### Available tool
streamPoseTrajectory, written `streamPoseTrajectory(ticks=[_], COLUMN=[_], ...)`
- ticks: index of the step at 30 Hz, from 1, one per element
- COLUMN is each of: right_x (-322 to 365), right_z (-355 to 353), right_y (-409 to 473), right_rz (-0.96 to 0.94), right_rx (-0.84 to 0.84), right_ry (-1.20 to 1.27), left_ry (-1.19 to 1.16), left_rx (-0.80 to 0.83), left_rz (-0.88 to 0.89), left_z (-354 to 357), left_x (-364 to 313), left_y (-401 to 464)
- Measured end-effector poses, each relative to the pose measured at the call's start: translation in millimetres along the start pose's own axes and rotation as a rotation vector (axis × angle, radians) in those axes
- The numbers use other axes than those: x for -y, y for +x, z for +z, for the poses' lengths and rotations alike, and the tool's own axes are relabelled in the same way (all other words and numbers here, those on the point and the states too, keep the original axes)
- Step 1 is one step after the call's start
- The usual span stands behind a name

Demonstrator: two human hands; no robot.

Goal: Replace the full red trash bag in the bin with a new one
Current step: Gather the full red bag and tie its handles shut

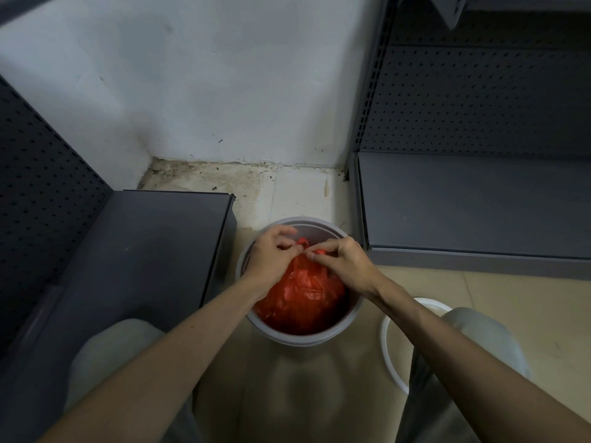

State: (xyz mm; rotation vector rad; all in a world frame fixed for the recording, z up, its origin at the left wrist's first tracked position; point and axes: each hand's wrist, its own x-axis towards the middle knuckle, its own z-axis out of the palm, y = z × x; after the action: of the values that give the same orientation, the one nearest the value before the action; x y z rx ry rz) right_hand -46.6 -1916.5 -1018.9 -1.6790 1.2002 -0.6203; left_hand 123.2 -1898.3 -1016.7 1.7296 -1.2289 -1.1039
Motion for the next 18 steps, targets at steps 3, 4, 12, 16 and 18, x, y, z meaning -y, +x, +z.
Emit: streamPoseTrajectory(ticks=[3, 4, 12, 16, 18], right_x=[1.7, 0.0, -3.6, -8.9, -11.2], right_z=[3.0, 4.5, 0.3, -7.4, -9.5], right_y=[-6.0, -7.2, -13.1, -14.5, -16.4], right_rz=[0.044, 0.067, 0.232, 0.221, 0.204], right_rx=[-0.099, -0.151, -0.185, -0.14, -0.125], right_ry=[0.141, 0.136, -0.461, -0.648, -0.701], left_ry=[-0.051, -0.043, 0.257, 0.482, 0.619], left_rx=[-0.086, -0.122, -0.203, -0.191, -0.186], left_rz=[-0.073, -0.082, -0.089, -0.04, -0.016], left_z=[-3.6, -5.6, -35.6, -51.1, -56.1], left_x=[-1.8, -1.6, 16.8, 17.7, 18.8], left_y=[-0.7, -1.2, -11.4, -19.1, -21.7])
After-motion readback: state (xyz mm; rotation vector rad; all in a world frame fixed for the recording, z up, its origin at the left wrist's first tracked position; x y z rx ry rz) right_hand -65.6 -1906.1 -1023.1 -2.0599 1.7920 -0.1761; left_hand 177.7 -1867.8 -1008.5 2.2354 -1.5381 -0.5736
